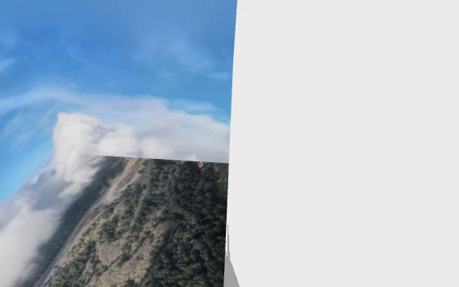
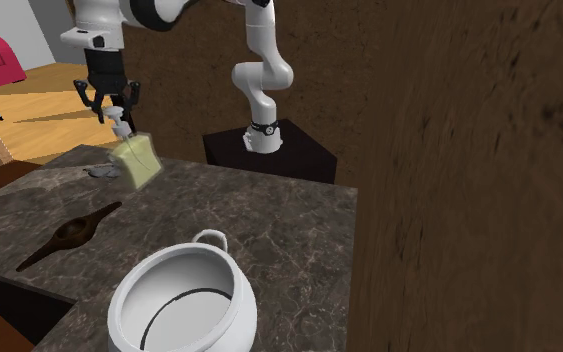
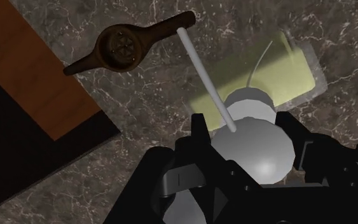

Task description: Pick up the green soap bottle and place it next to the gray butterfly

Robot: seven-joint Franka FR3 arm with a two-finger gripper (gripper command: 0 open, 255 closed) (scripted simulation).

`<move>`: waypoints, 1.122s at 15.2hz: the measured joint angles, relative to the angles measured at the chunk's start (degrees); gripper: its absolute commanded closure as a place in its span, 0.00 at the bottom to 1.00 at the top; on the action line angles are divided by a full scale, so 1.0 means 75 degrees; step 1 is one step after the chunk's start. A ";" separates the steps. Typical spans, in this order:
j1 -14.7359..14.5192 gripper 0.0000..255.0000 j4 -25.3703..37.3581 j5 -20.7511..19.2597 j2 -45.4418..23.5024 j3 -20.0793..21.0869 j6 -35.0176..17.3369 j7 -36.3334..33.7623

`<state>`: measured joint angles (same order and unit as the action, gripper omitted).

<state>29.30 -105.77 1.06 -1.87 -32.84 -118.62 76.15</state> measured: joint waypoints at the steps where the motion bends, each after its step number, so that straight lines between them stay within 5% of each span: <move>1: 0.0093 1.00 0.0157 0.0092 -0.0085 -0.0078 0.0091 0.0202; 12: 0.1841 1.00 0.2331 0.1840 -0.2081 -0.0665 0.0797 0.2757; 17: 0.2015 1.00 0.2196 0.2049 -0.2310 -0.0638 0.0502 0.3021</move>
<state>44.41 -89.30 16.42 -19.19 -37.63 -114.86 98.81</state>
